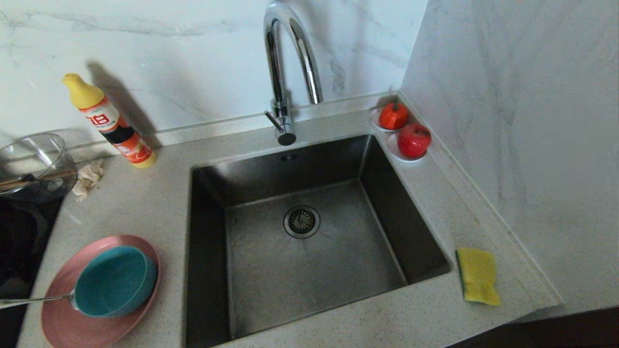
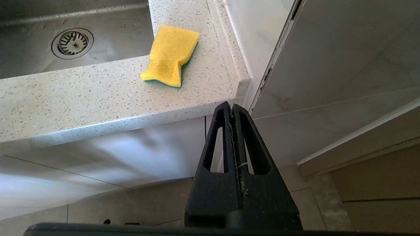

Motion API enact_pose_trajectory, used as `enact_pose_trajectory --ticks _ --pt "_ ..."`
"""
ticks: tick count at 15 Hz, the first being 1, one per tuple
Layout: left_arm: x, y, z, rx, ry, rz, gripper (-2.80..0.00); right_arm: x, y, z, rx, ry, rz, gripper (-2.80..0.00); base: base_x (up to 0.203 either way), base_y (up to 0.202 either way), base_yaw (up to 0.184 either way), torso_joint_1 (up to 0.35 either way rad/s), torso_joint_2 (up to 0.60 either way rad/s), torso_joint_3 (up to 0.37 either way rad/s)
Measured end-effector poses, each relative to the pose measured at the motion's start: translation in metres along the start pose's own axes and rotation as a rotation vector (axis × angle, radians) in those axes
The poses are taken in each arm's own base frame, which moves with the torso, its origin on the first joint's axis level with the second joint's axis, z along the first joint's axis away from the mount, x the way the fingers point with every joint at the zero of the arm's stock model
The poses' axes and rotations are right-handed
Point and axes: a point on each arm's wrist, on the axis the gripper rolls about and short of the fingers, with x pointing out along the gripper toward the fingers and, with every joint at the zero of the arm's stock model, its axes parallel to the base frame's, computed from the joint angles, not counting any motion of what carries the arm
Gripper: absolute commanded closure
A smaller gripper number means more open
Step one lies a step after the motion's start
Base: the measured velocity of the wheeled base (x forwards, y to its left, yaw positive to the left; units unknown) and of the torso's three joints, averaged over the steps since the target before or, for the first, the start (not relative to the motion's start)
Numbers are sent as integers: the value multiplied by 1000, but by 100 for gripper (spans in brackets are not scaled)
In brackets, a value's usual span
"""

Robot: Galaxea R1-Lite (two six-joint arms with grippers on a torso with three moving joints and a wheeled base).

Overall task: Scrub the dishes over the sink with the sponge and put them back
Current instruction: Grab the dish soap

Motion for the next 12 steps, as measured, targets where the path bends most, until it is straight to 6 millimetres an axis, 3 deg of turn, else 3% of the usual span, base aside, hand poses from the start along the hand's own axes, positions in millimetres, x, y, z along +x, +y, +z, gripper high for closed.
enact_pose_trajectory --ticks 3,6,9,12 --pt "-13 3 45 -4 -126 59 0 0 0 0 0 0 0 0 0 0 0 0 0 0" --pt "1 5 84 -11 -107 127 0 0 0 0 0 0 0 0 0 0 0 0 0 0" --pt "44 6 114 -12 -45 197 0 0 0 0 -1 0 0 0 0 0 0 0 0 0" --pt "109 6 130 -19 24 279 0 0 0 0 0 0 0 0 0 0 0 0 0 0"
